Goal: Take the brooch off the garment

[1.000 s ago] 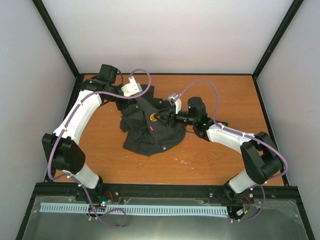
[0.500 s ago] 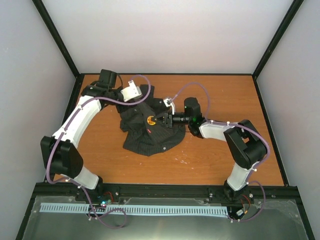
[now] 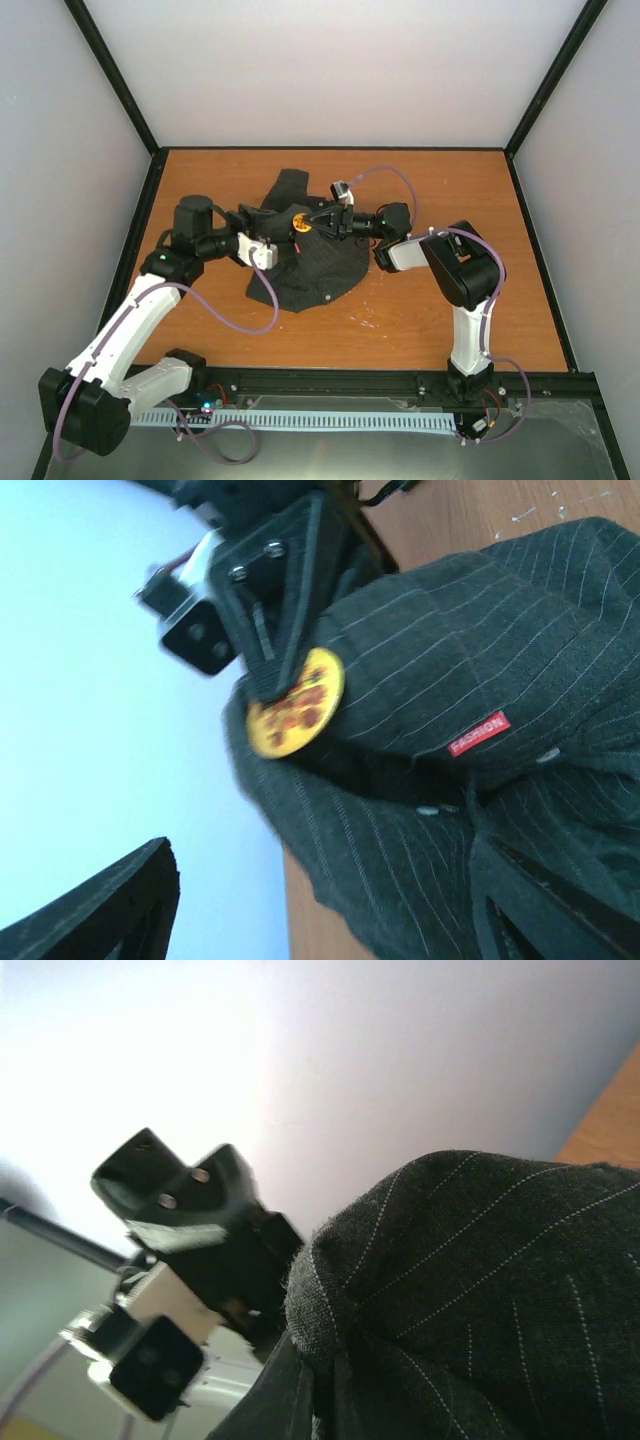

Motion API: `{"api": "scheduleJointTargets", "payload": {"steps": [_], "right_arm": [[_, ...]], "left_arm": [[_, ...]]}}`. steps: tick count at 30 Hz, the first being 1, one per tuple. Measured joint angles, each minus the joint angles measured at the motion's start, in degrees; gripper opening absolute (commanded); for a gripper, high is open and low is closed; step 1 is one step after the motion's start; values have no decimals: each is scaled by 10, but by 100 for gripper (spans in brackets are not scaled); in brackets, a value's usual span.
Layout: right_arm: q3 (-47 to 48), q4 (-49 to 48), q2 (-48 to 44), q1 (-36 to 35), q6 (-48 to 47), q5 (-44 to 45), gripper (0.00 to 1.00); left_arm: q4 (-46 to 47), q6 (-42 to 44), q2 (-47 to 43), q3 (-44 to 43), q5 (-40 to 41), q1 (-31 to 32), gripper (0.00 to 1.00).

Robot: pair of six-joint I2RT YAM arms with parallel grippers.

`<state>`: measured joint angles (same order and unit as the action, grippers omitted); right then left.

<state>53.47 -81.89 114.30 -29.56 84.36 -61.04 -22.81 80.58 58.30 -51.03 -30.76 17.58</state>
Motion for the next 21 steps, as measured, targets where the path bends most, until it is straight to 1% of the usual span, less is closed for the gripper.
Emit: {"api": "scheduleJointTargets", "payload": {"steps": [2, 4, 7, 8, 9, 12, 14, 18, 21], "right_arm": [[7, -30, 0, -4, 35, -8, 3], [17, -36, -2, -9, 64, -14, 3], [20, -36, -2, -14, 92, -18, 3], [20, -36, -2, -16, 98, -19, 3], [20, -36, -2, -17, 101, -20, 3], [23, -29, -2, -18, 100, -24, 3], [25, -23, -4, -19, 97, -24, 3], [33, -10, -6, -24, 94, -24, 3], [38, -5, -6, -27, 90, -19, 3]], "left_arm": [[40, 33, -4, 29, -11, 9, 72], [88, 61, -3, 56, -20, 14, 66], [162, 96, -3, 89, -29, 16, 54], [203, 112, -2, 102, -32, 16, 49], [219, 116, -1, 106, -34, 16, 46], [304, 143, 4, 133, -39, 16, 43], [334, 157, 13, 138, -42, 17, 41], [372, 178, 20, 138, -43, 17, 34], [382, 186, 20, 140, -44, 17, 30]]}}
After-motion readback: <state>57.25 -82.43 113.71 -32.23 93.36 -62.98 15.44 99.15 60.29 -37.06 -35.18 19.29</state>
